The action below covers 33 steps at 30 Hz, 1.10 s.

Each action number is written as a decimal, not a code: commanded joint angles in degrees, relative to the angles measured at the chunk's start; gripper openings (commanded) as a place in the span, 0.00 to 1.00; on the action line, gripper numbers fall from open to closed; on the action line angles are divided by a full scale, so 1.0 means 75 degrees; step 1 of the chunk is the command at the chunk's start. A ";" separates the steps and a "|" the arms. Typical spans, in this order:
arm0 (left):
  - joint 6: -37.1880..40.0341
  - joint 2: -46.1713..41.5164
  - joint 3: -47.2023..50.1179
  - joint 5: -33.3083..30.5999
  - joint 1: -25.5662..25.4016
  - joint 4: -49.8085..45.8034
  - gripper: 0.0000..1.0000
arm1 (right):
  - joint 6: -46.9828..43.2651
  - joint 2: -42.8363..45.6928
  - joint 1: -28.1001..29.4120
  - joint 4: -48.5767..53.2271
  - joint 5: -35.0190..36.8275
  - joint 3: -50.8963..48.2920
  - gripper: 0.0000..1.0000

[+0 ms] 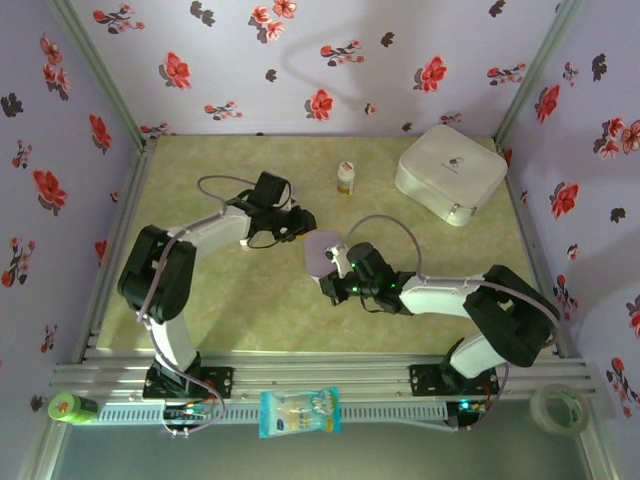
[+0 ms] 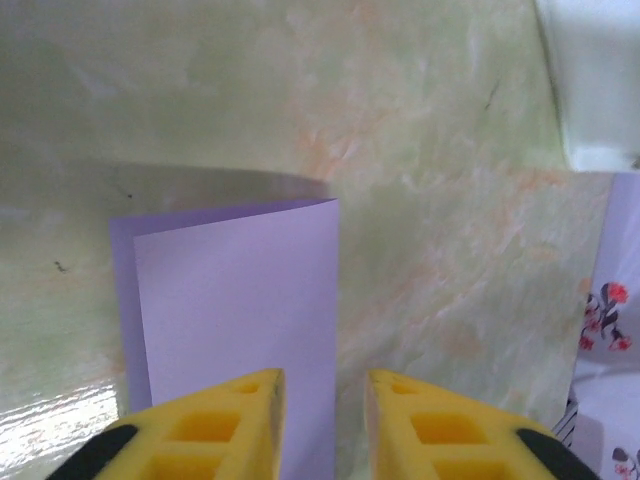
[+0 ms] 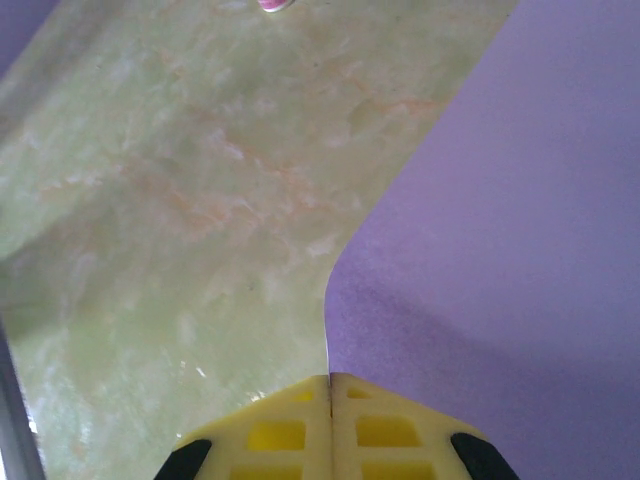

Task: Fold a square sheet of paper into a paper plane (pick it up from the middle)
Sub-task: Third fold the triangle at the center of the table.

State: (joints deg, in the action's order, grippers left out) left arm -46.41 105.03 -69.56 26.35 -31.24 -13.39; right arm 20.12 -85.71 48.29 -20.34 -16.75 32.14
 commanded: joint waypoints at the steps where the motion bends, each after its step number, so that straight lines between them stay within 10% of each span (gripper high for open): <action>1: 0.0559 0.0515 -0.0560 0.0532 -0.0187 -0.0623 0.24 | 0.0340 -0.0225 -0.0038 -0.0159 -0.0553 0.0256 0.00; 33: 0.1252 0.2022 -0.1211 -0.0186 -0.0562 -0.1861 0.19 | 0.0396 -0.1222 -0.0741 0.2035 -0.0511 0.1549 0.00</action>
State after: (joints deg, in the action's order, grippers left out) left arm -38.35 118.83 -78.37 27.05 -34.98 -23.42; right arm 21.74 -93.86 43.77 -7.38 -19.79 42.24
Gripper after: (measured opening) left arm 0.186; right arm 0.046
